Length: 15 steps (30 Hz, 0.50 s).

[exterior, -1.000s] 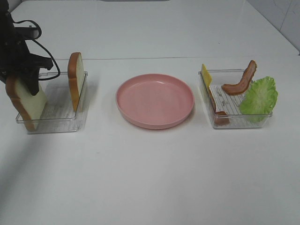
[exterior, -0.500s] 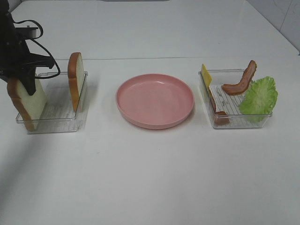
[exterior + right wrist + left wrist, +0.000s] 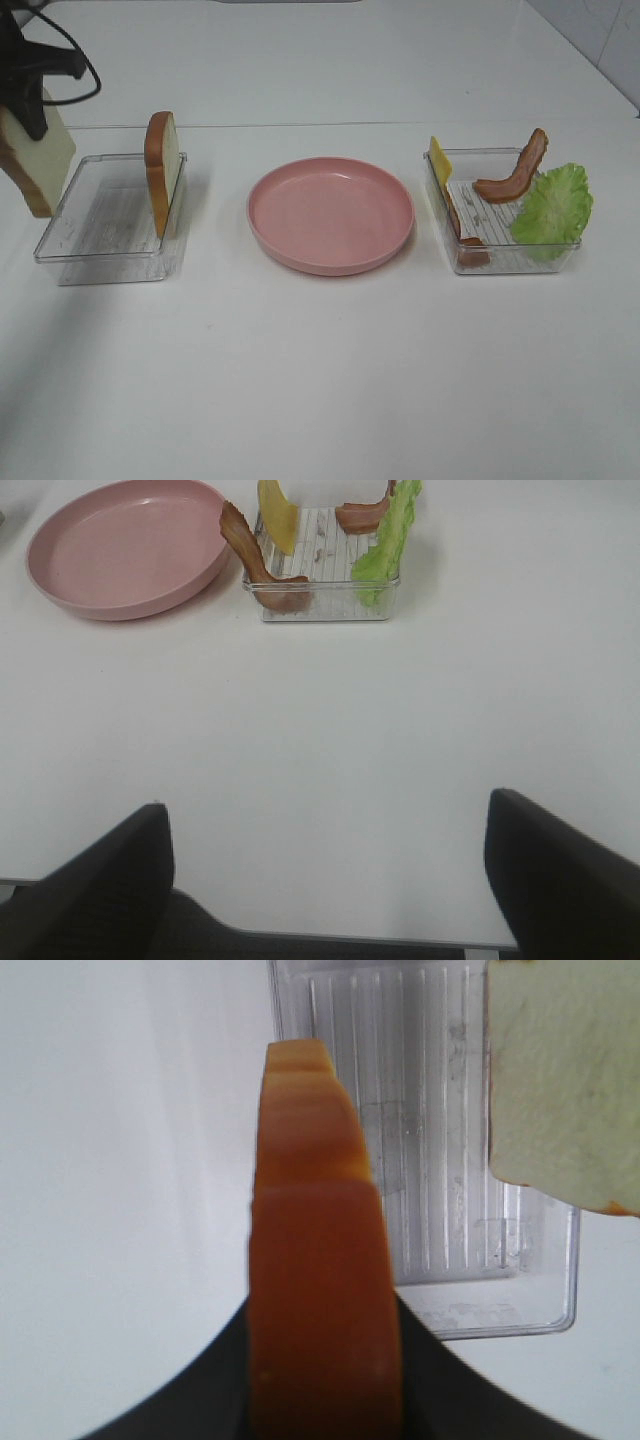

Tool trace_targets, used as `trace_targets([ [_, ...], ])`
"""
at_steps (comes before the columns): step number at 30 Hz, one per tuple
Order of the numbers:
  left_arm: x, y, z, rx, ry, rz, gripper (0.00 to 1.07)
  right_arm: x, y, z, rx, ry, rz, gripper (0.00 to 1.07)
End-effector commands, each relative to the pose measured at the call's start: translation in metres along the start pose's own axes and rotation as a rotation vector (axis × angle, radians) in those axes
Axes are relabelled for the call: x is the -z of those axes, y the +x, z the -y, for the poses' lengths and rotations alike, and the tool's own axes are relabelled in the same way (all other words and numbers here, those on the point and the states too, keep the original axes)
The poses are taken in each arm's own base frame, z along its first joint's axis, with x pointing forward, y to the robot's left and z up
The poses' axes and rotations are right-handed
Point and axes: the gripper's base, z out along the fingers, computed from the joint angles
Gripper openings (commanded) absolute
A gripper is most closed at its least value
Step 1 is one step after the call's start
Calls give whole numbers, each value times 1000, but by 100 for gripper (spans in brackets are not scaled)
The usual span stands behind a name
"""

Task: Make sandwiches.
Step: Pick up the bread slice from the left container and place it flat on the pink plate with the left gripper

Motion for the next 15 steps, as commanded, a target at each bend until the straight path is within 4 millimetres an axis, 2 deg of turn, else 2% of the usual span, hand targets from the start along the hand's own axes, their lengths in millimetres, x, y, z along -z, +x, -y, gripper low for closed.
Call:
trace_targets([
  [1, 50, 15, -5, 18, -23, 23, 0, 3, 2, -1, 11, 0, 33, 83],
  [2, 50, 15, -5, 18, -23, 23, 0, 3, 2, -1, 11, 0, 33, 83],
  [3, 78, 22, -6, 36, -23, 87, 0, 3, 2, -1, 11, 0, 33, 83],
  [4, 78, 22, -6, 36, -23, 87, 0, 3, 2, -1, 11, 0, 33, 83],
  [5, 106, 31, -7, 52, -16, 154, 0, 3, 2, -1, 11, 0, 33, 83],
  [6, 120, 36, -8, 62, -7, 190, 0, 3, 2, -1, 11, 0, 33, 83],
  [7, 120, 36, -8, 62, -7, 190, 0, 3, 2, -1, 11, 0, 33, 83],
  [8, 144, 44, -5, 71, 38, 247, 0, 3, 2, -1, 11, 0, 33, 83],
  [9, 156, 48, -3, 72, 72, 276, 0, 3, 2, -1, 11, 0, 33, 83],
  [10, 156, 48, -3, 72, 72, 276, 0, 3, 2, -1, 11, 0, 33, 83],
  [11, 176, 55, 3, 57, 148, 326, 0, 3, 2, -1, 11, 0, 33, 83],
  [12, 183, 56, 7, 41, 198, 345, 0, 3, 2, -1, 11, 0, 33, 83],
  [13, 183, 56, 7, 41, 198, 345, 0, 3, 2, -1, 11, 0, 33, 83],
  [15, 194, 54, 23, -18, 361, 376, 0, 3, 2, -1, 11, 0, 33, 83],
])
